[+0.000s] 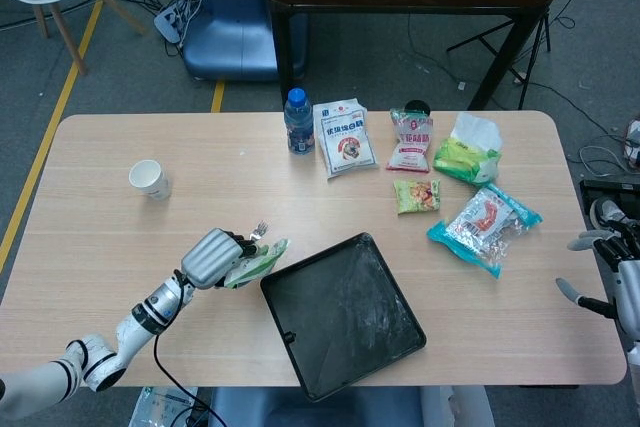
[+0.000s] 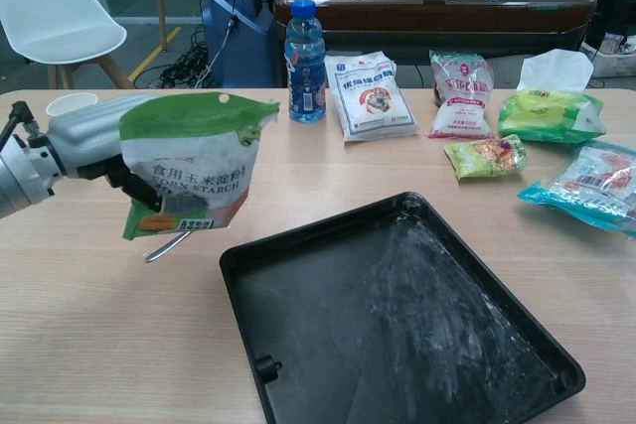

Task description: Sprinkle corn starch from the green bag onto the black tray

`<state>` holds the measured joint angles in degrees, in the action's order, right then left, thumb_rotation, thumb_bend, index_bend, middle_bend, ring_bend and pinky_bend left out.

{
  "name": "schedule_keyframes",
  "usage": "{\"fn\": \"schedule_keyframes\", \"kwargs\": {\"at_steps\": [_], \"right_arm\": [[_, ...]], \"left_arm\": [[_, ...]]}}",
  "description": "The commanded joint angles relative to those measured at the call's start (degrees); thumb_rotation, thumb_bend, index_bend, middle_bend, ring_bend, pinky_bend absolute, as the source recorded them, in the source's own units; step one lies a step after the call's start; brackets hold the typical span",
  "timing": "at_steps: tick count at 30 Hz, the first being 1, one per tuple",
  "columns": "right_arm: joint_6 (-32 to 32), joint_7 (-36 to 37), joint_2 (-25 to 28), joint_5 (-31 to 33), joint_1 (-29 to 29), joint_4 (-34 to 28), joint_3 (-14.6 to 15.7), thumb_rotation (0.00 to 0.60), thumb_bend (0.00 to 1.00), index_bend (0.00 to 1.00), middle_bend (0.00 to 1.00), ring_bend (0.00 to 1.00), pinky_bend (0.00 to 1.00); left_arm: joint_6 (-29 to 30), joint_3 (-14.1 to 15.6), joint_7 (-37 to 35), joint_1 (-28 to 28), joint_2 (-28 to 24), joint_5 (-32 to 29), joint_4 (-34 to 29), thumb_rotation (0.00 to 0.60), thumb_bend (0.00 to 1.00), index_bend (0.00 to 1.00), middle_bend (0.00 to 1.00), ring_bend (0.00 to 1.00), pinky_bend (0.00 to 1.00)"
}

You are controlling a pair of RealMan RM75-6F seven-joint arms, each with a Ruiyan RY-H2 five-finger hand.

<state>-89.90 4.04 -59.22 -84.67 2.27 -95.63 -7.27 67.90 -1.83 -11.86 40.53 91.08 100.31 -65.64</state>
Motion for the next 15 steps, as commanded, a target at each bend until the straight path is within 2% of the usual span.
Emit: {"fn": "schedule_keyframes", "kwargs": {"at_steps": [1, 10, 15], "right_arm": [[-0.1, 0.1, -0.1, -0.1, 0.0, 0.1, 0.1, 0.6, 0.08, 0.42, 0.35, 0.17, 0.18], [-0.9, 0.9, -0.2, -0.6, -0.5, 0.6, 0.3, 0.6, 0.08, 0.42, 0.35, 0.17, 0.18], [-1.3, 1.5, -0.3, -0.7, -0.9, 1.0, 0.4, 0.6, 0.08, 0.42, 0.35, 0.17, 0.18]], "left_arm": [[-4.3, 1.0, 10.8, 4.0, -3.0, 3.3, -6.4, 0.6, 0.3, 0.53, 0.63, 0.62, 0.68], [-15.3, 1.4, 34.5, 7.6, -2.8, 2.9, -11.8, 0.6, 0.32, 0.49, 0.63, 0.62, 0.68], [-20.4, 0.3, 48.4, 7.8, -3.0, -0.5, -14.0, 0.6, 0.33, 0.46, 0.64, 0.62, 0.68]]}}
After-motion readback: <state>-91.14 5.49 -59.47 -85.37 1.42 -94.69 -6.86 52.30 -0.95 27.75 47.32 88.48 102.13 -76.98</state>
